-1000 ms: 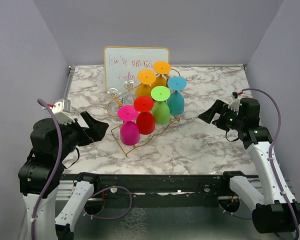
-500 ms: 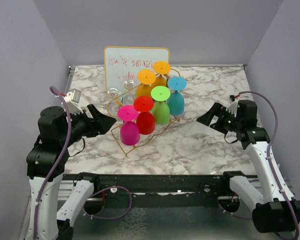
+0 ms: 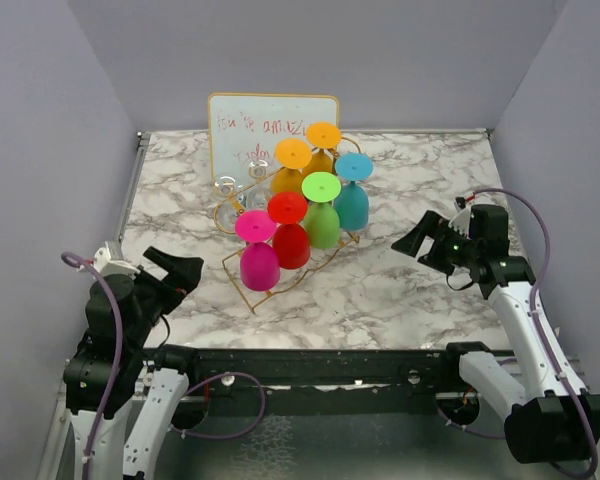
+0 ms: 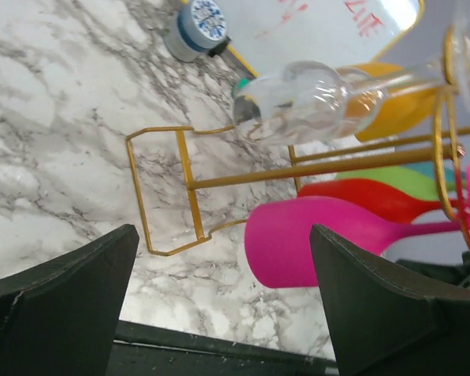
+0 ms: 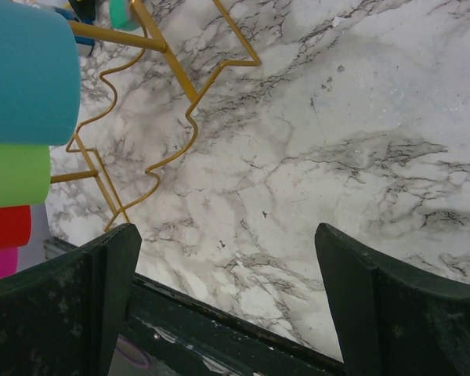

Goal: Take the wine glass off the wine glass rack
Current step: Move the wine rack to the center of the board.

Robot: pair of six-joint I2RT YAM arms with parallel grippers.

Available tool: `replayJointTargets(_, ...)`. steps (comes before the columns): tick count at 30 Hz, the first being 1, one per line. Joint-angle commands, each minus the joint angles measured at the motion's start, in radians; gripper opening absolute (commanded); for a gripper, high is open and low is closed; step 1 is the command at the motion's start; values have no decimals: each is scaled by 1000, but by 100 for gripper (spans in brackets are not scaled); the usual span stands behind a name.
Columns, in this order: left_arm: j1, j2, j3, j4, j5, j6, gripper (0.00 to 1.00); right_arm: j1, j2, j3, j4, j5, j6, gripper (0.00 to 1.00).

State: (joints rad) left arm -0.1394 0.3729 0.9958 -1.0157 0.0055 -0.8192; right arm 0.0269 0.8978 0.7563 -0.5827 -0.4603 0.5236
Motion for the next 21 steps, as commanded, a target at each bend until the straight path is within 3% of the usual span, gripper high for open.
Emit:
replayJointTargets(1,0,-29,-57,-65,-211,-191,94,2,12,-6,-38,34,7,100)
replayJointTargets(6,0,113,-70,-174,-234,-236,99,1,13,-16,-43,59,18,100)
replayJointTargets(11,0,114,-195,-170,-223,-323,99,2,12,-19,-55,80,30,100)
replayJointTargets(18,0,70,-442,25,-37,-352,99,2,11,-23,-57,88,29,100)
replayJointTargets(21,0,68,-505,74,-18,-361,99,2,11,-23,-60,88,29,100)
